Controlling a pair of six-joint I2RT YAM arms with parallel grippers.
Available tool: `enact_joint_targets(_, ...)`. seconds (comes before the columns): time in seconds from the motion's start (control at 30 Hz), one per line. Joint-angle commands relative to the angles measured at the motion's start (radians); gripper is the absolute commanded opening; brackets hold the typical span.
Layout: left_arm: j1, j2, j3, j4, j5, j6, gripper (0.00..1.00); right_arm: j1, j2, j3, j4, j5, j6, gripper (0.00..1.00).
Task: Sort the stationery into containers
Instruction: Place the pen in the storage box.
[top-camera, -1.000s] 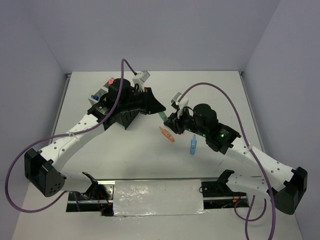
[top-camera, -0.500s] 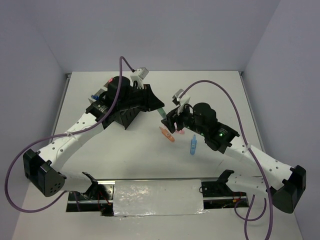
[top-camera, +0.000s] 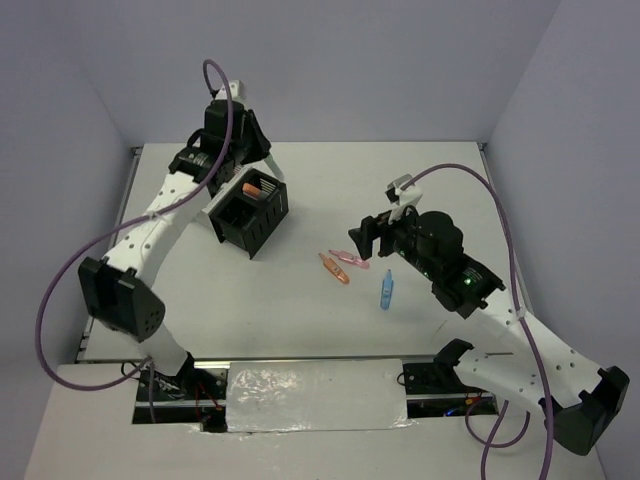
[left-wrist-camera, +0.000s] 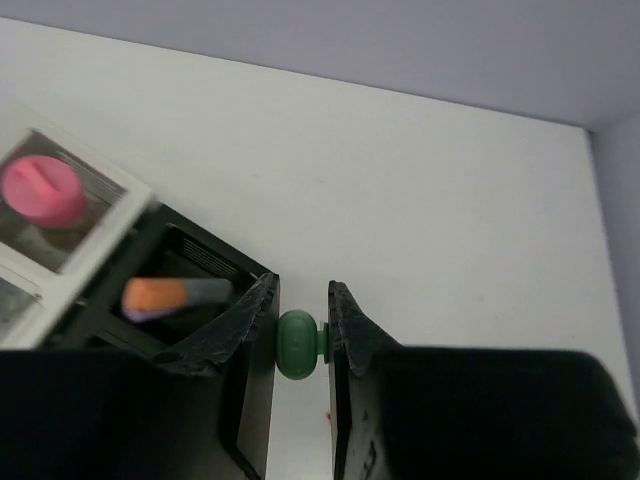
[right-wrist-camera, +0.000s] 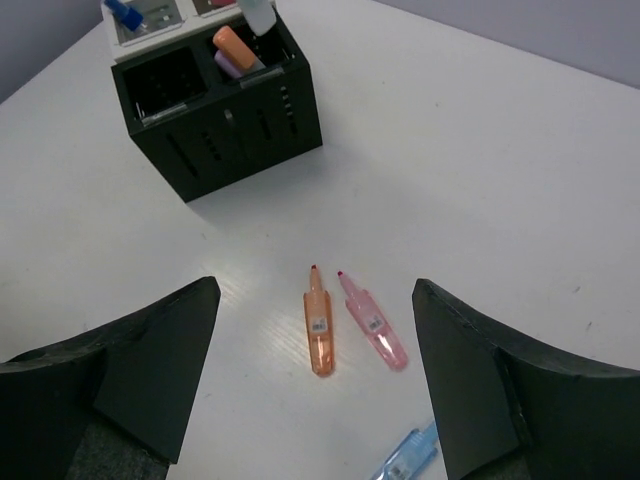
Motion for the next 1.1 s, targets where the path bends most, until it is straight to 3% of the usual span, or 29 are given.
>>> enact_joint_targets(0.0,0.074,0.131,0.117,-0.042,-0.056,0.042,0.0,-0.004,-0.034,0.011,-0.061,0.023,0.025,0.86)
enact_joint_targets(0.17,0.1,0.234,0.181,-0.059,-0.051,0.068,0.0,-0.006,-0.089,-0.011,-0.087,0.041,0.035,0.86)
enact_joint_targets(0.3,0.103,0.246,0.131,-0.03,-0.087,0.073,0.0,-0.007,-0.105,-0.032,-0.07,0.035,0.045,0.87)
enact_joint_targets(0.4,0.107,0.265,0.12,-0.031,-0.091,0.075,0.08,-0.007,-0.094,-0.031,-0.07,0.023,0.052,0.87)
enact_joint_targets(0.5,0.107,0.262,0.092,-0.033,-0.082,0.069,0.42,-0.009,-0.092,-0.029,-0.066,0.02,0.055,0.87)
enact_joint_targets(0.53,0.107,0.256,0.082,-0.031,-0.08,0.062,0.75,-0.006,-0.092,-0.029,-0.067,0.021,0.058,0.88)
enact_joint_targets(0.6,0.107,0.23,0.051,-0.028,-0.08,0.05,0.99,-0.007,-0.088,-0.031,-0.07,0.03,0.07,0.89)
enact_joint_targets(0.9,0.108,0.067,0.055,-0.152,-0.157,0.047,0.99,-0.023,0.082,-0.021,-0.173,0.112,0.202,0.91)
enact_joint_targets(1.07,0.108,-0.139,0.016,-0.215,-0.078,0.075,0.99,-0.096,0.204,-0.021,-0.273,0.167,0.364,0.89)
